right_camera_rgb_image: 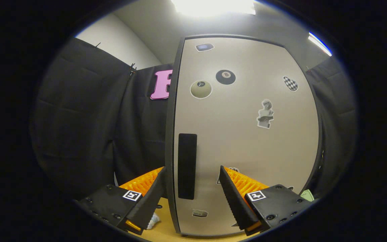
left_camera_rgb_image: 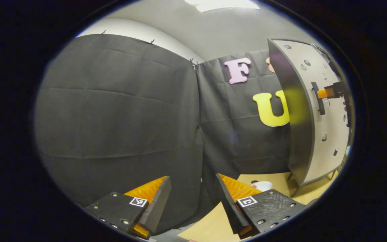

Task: Open the cabinet door with the right hand, grasp the bottle in the cabinet with the left hand and place it on the coaster, then close the cabinet door with the right hand.

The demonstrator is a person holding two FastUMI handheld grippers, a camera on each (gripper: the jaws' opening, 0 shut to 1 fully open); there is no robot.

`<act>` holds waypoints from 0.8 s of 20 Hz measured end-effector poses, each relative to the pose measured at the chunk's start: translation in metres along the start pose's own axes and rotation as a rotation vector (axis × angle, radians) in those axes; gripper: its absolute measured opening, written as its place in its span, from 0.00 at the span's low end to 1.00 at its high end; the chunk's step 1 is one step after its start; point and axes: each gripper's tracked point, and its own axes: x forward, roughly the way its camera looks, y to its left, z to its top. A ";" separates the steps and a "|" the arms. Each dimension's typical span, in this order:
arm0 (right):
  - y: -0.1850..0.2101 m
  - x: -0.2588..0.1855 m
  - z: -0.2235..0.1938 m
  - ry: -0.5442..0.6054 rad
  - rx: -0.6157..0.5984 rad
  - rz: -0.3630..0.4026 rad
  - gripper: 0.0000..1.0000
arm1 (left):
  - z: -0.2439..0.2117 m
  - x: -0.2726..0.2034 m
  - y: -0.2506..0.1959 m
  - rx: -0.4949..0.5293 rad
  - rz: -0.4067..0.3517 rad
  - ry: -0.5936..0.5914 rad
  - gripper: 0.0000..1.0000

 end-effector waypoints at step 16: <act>0.007 0.032 -0.002 0.146 0.063 -0.003 0.17 | 0.001 0.005 0.020 -0.013 0.016 0.017 0.80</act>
